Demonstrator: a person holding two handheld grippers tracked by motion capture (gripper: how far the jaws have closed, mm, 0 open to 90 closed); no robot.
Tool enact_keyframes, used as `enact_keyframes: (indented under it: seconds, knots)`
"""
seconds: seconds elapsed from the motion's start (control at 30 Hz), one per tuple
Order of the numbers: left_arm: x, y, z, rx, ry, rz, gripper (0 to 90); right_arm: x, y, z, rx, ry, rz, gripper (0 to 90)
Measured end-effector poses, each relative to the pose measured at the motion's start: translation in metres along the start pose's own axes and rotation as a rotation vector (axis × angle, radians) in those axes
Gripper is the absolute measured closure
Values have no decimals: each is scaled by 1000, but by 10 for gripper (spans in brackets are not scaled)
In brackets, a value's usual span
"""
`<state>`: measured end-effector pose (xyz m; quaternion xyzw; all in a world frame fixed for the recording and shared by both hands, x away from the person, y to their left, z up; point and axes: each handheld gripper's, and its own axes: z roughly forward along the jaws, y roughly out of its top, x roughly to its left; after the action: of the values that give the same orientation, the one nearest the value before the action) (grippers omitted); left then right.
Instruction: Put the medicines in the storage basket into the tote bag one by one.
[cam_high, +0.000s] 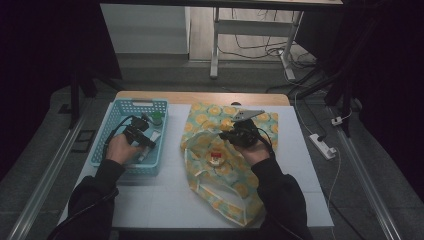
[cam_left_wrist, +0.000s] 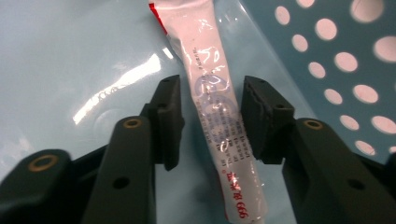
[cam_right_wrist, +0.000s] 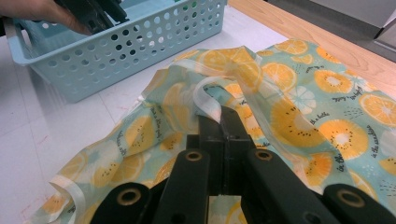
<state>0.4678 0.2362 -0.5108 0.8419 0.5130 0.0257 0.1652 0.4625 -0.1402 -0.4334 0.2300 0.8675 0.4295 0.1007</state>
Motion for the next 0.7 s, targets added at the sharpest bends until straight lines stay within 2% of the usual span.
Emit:
enact_keyframes:
  seconds: [0.17, 0.37, 0.43, 0.7]
  knots:
    - [-1, 0, -1, 14, 28, -9, 696, 0, 0, 0, 0, 0, 0, 900]
    - [0, 0, -2, 20, 35, -27, 708, 0, 0, 0, -1, 0, -1, 900]
    - [0, 0, -4, 5, 31, -33, 709, 0, 0, -1, -1, -1, -1, 900]
    - [3, -4, -24, -82, 7, -7, 711, 1, 1, -1, -5, -1, -2, 900]
